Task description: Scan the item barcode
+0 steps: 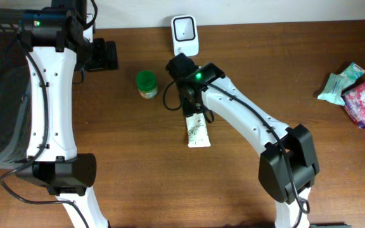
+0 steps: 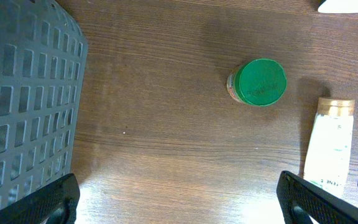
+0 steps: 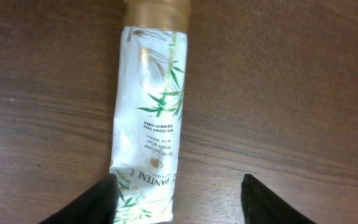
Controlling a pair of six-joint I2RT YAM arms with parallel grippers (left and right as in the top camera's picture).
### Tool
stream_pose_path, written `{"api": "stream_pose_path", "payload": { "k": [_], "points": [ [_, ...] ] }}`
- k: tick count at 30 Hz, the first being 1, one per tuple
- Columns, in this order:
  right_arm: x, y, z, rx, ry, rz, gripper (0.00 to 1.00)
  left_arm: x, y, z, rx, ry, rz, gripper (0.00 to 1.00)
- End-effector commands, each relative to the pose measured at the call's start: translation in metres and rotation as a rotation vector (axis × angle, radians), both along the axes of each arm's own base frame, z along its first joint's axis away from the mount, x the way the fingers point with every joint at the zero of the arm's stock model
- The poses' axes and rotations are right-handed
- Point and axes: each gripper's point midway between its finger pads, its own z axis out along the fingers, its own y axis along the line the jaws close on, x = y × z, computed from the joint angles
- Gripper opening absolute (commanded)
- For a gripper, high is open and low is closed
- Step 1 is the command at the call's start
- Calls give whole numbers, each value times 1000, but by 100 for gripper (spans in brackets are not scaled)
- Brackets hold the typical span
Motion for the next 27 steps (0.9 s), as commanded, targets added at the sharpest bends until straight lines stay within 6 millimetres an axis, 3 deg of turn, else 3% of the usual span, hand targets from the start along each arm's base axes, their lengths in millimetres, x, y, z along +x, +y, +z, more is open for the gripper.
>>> {"api": "stream_pose_path", "payload": {
  "k": [1,3,6,9,13,17,20,21,27],
  "points": [
    [7,-11,0,117,71,-10,63,0,0,-1,1,3,9,99],
    [6,-14,-4,192,124,20,72,0,0,-1,1,3,9,99],
    [-1,-17,-17,232,175,2,73,0,0,-1,1,3,8,99],
    [0,-16,-34,247,165,-41,62,0,0,-1,1,3,9,99],
    [-2,5,-58,379,173,-28,62,0,0,-1,1,3,9,99],
    [-13,14,-79,417,187,6,62,0,0,-1,1,3,9,99],
    [-19,22,-86,407,179,32,61,0,0,-1,2,4,8,99],
    [-17,21,-87,384,160,29,55,0,0,-1,1,3,7,99],
    [-18,20,-101,361,167,18,55,0,0,-1,1,3,7,99]
  ]
}}
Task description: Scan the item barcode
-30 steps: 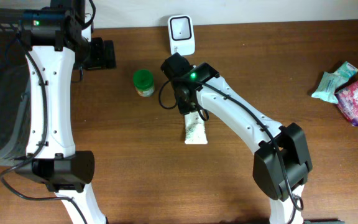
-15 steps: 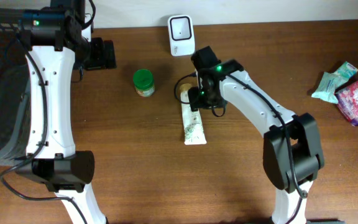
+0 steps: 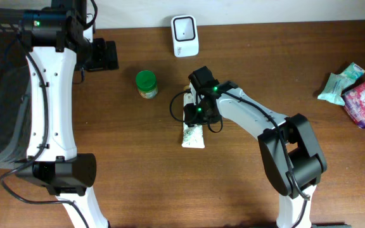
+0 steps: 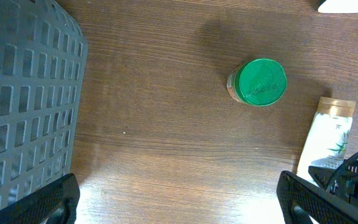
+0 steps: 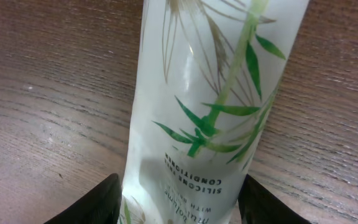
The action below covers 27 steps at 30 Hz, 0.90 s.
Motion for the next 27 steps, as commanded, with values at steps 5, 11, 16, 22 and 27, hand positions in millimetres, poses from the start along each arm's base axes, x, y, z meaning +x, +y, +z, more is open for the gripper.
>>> {"api": "stream_pose_path", "payload": {
  "k": [5,11,16,22,27],
  "points": [
    [-6,-2,-28,-35,46,-31,32,0,0,-1,1,3,7,99],
    [23,3,-3,7,-26,-52,4,0,0,-1,2,4,7,99],
    [93,4,59,92,-244,-68,4,0,0,-1,1,3,7,99],
    [170,14,115,212,-609,-120,4,0,0,-1,1,3,7,99],
    [208,13,136,234,-816,-182,4,0,0,-1,1,4,7,99]
  ]
}}
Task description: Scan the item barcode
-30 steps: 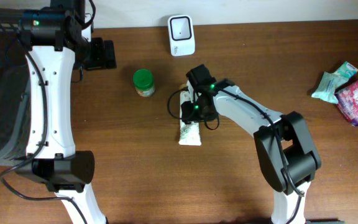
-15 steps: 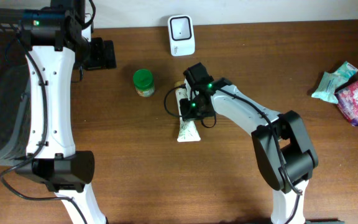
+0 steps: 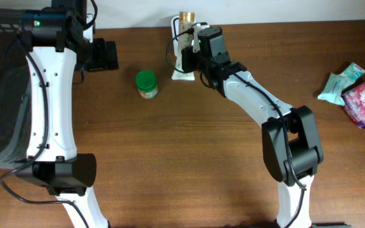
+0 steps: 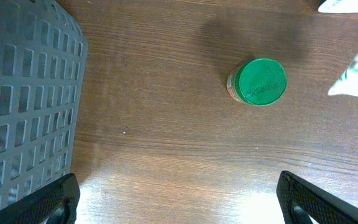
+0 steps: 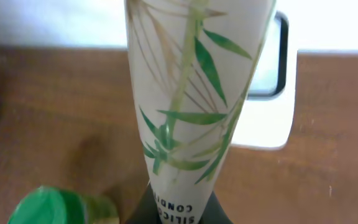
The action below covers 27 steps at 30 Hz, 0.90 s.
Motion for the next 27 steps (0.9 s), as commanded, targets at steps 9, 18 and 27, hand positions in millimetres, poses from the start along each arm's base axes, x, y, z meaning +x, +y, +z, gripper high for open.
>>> {"api": "stream_pose_path", "payload": {
  "k": [9,18,27],
  "points": [
    [46,-16,49,397,-40,-183,4,0,0,-1,1,4,7,99],
    [36,-8,8,367,119,-187,4,0,-4,-1,1,4,-1,99],
    [34,-8,-1,346,143,-183,4,0,-6,-1,2,3,-5,99]
  ]
}}
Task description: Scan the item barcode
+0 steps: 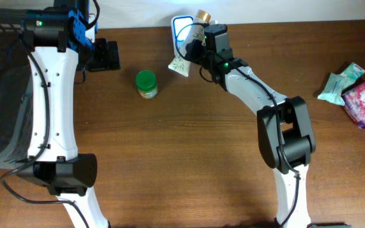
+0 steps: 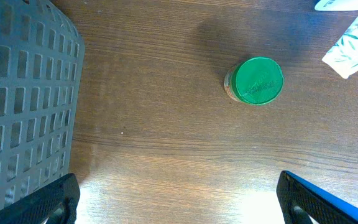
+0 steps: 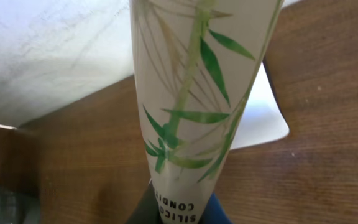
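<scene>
My right gripper (image 1: 198, 47) is shut on a white conditioner tube (image 3: 194, 106) printed with green bamboo leaves. The tube (image 1: 189, 47) hangs tilted in the air, gold cap up, right in front of the white barcode scanner (image 1: 182, 26) at the back edge; a corner of the tube (image 2: 352, 55) shows in the left wrist view. The scanner (image 3: 263, 115) lies just behind the tube in the right wrist view. My left gripper (image 2: 179, 202) stands open high over the table's left part, nothing between its fingers.
A small jar with a green lid (image 1: 146, 83) stands left of the tube, also the jar (image 2: 253, 81) under the left wrist. A dark mesh basket (image 2: 17, 106) fills the left edge. Pink and teal packets (image 1: 357, 92) lie at the far right.
The right gripper has turned the tube, so its gold cap now points up right and its flat end down left, in front of the scanner. The left arm stays put.
The tube lay flat mid-table with my right gripper open above it. Then the gripper was down around the tube. After that the tube was held upright at the scanner, and now it is tilted there.
</scene>
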Controlling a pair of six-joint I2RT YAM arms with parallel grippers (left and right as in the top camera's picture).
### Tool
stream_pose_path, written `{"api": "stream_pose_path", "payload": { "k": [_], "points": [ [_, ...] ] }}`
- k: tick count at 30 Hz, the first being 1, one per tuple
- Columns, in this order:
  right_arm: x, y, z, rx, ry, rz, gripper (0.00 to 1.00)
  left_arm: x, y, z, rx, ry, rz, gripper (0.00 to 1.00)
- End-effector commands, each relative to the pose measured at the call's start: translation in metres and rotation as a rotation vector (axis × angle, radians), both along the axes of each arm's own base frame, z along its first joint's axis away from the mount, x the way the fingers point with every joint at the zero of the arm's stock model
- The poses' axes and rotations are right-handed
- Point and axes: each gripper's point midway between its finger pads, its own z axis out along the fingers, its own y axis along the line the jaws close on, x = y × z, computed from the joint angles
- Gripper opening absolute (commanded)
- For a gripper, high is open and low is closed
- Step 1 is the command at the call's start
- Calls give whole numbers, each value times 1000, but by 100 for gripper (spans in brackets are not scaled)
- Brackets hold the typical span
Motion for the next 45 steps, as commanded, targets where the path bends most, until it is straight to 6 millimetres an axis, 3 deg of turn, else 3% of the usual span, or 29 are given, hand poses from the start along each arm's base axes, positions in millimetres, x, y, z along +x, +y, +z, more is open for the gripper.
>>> {"api": "stream_pose_path", "payload": {
  "k": [1,6,9,11,14,15,17,19,21,24,26,32,34,36,37,38,39,43,45],
  "points": [
    [5,7,28,19,-63,16,4,0,-1,-1,1,3,6,99],
    [4,7,30,-8,-72,62,4,0,-1,-1,1,3,6,99],
    [8,1,50,-20,-79,96,4,0,-1,-1,1,3,6,99],
    [14,-25,77,-34,-62,56,4,0,-1,-1,2,3,6,99],
    [18,-97,104,-55,21,-56,4,0,-1,-1,1,3,6,99],
    [14,-139,101,-81,91,-135,4,0,-1,-1,2,3,6,99],
    [-3,-222,78,-142,241,-302,4,0,-1,-1,2,3,6,99],
    [-39,-318,48,-266,412,-487,4,0,-1,-1,2,3,6,99],
    [-67,-389,28,-461,483,-460,5,0,-1,-1,1,3,6,99],
    [-90,-434,5,-486,554,-465,8,0,-1,-1,1,3,6,99],
    [-94,-451,-8,-478,568,-492,8,0,-1,-1,1,3,6,99],
    [-96,-472,-51,-562,628,-471,17,0,-1,-1,1,3,6,99],
    [-100,-478,-52,-594,645,-490,13,0,-1,-1,1,3,6,99],
    [-98,-474,-37,-578,619,-486,15,0,-1,-1,1,3,6,99],
    [-94,-465,-23,-541,585,-464,24,0,-1,-1,1,3,6,99],
    [-87,-448,-1,-454,526,-422,51,0,-1,-1,2,4,6,99],
    [-82,-432,15,-377,478,-381,59,0,-1,-1,1,3,6,99],
    [-78,-340,93,-7,282,-95,61,0,-1,-1,1,3,6,99],
    [-83,-307,105,91,270,4,62,0,-1,-1,2,3,6,99]
  ]
}}
